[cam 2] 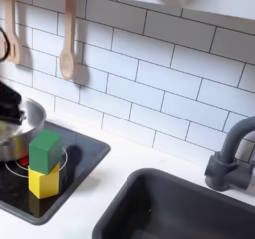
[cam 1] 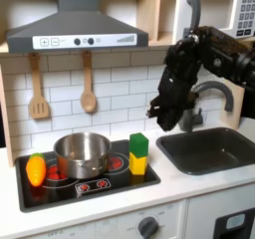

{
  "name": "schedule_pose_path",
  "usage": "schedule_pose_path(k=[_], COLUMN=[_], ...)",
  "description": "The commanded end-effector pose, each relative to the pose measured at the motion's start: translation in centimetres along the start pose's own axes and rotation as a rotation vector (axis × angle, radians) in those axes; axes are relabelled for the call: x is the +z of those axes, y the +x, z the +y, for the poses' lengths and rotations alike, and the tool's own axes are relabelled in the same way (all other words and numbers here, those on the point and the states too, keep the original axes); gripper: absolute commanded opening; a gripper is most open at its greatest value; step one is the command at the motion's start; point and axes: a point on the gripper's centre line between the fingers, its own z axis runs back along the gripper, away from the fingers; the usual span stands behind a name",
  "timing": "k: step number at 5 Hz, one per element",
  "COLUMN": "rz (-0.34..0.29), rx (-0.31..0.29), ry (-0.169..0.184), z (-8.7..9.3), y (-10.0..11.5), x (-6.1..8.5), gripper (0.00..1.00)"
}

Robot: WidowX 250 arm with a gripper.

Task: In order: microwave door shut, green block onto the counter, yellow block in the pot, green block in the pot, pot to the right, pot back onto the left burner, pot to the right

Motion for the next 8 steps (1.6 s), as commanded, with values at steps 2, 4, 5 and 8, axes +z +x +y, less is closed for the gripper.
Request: schedule_pose_path(k=[2,4,5,8], rz=[-0.183,-0.295,-0.334,-0.401], rx=[0.034,0.047,0.046,0.055], ry=[0.026,0.042,0.047,0.059], z=[2.2,3.7,4.1,5.0], y=[5.4,8.6,9.9,13.5], x=[2.9,4.8,5.3,5.0], gripper=[0.00,0.00,0.00,0.00])
